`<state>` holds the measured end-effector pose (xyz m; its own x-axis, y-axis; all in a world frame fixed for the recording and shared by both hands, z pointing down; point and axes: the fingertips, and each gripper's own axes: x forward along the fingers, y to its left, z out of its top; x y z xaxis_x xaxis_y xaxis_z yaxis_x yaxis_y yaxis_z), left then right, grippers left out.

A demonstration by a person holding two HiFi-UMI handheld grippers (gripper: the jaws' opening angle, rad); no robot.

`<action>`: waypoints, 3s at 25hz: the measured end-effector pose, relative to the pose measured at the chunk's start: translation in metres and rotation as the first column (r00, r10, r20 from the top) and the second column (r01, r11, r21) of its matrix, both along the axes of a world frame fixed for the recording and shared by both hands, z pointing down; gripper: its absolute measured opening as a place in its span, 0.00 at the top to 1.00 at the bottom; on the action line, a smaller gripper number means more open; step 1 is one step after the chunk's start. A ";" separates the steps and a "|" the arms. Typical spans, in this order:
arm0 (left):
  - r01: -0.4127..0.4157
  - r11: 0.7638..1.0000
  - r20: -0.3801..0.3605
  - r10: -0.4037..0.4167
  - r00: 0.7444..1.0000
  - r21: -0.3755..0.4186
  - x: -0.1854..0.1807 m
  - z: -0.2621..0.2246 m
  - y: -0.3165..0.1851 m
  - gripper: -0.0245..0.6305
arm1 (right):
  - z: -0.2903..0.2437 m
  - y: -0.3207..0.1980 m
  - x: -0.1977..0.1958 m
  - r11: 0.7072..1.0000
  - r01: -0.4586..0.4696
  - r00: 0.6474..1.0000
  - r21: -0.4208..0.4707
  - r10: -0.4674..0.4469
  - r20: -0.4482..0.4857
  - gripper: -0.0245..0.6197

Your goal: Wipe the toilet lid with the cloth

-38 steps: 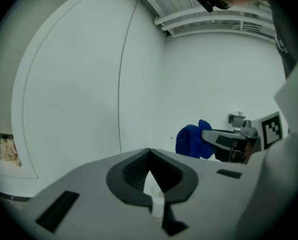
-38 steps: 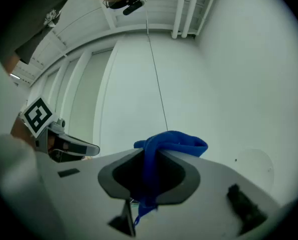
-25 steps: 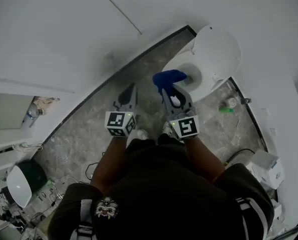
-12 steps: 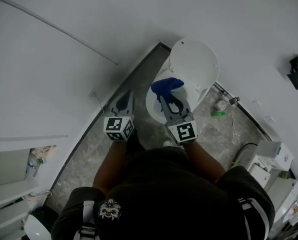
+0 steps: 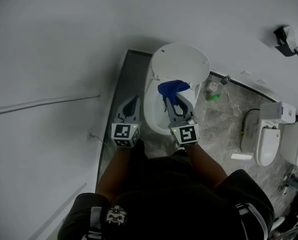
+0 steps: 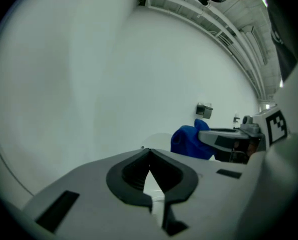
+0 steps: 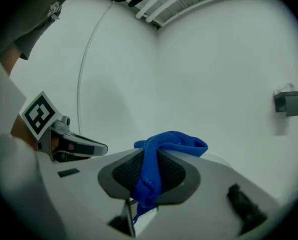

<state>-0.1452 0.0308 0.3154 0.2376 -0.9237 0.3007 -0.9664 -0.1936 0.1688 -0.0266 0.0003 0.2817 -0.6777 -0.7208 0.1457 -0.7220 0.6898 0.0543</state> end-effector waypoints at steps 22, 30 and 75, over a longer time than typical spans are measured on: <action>-0.231 0.973 0.017 0.231 0.973 0.016 -0.003 0.097 -0.202 0.95 | 0.121 -0.216 -0.017 0.957 -0.288 0.956 -0.025 0.286 -0.065 0.85; -0.243 0.970 0.027 0.243 0.970 -0.005 0.007 0.114 -0.225 0.95 | 0.131 -0.262 -0.004 0.930 -0.362 0.930 -0.060 0.356 -0.094 0.85; -0.115 0.993 0.016 0.116 0.993 -0.037 -0.029 0.141 -0.234 0.95 | 0.206 -0.237 -0.062 0.945 -0.268 0.963 -0.188 0.254 -0.093 0.85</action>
